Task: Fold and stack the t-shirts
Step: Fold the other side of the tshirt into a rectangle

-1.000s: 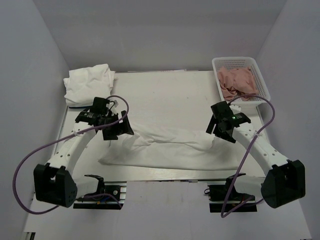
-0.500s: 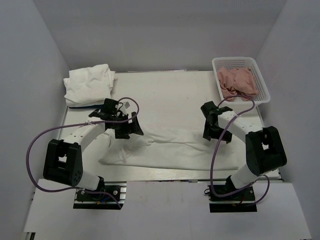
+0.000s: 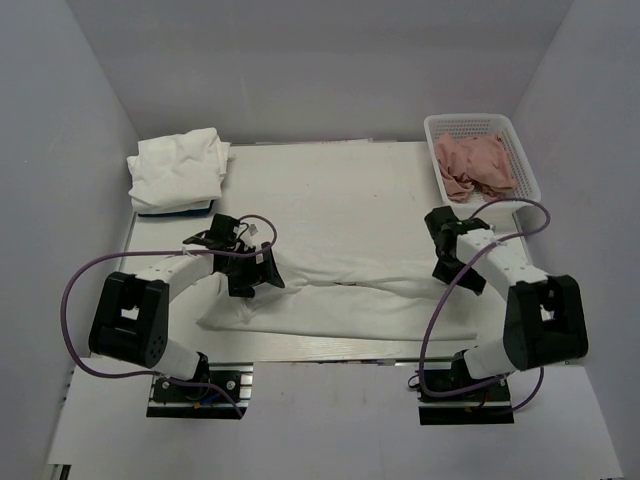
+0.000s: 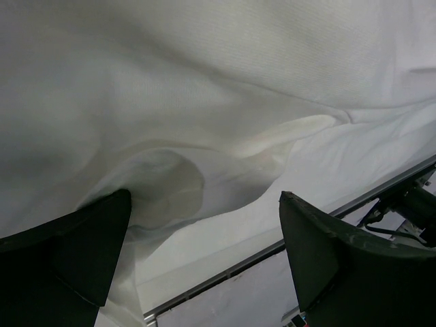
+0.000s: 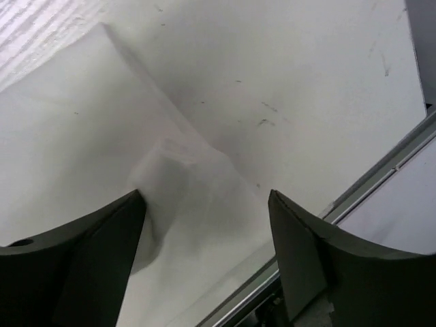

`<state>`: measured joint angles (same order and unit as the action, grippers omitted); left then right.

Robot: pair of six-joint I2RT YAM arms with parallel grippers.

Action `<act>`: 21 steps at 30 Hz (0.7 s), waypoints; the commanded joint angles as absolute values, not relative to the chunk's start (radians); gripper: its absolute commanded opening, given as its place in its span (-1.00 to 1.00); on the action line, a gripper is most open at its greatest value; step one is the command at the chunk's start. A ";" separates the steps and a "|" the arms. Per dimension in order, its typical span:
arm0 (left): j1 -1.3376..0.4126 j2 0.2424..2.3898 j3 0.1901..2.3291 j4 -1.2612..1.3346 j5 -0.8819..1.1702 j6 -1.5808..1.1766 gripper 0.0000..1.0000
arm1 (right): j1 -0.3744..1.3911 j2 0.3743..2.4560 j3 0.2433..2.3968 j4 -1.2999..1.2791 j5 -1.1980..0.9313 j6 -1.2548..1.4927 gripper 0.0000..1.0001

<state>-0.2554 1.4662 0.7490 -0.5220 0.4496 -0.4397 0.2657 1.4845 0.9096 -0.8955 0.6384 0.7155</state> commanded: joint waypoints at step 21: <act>-0.259 1.431 0.946 -0.612 0.431 -0.364 1.00 | 0.173 1.052 0.874 -0.821 0.417 0.704 0.81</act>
<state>-0.2573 1.4322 0.9066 -0.6216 0.4202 -0.3878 0.1822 1.0912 0.8371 -0.8959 0.4541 0.7383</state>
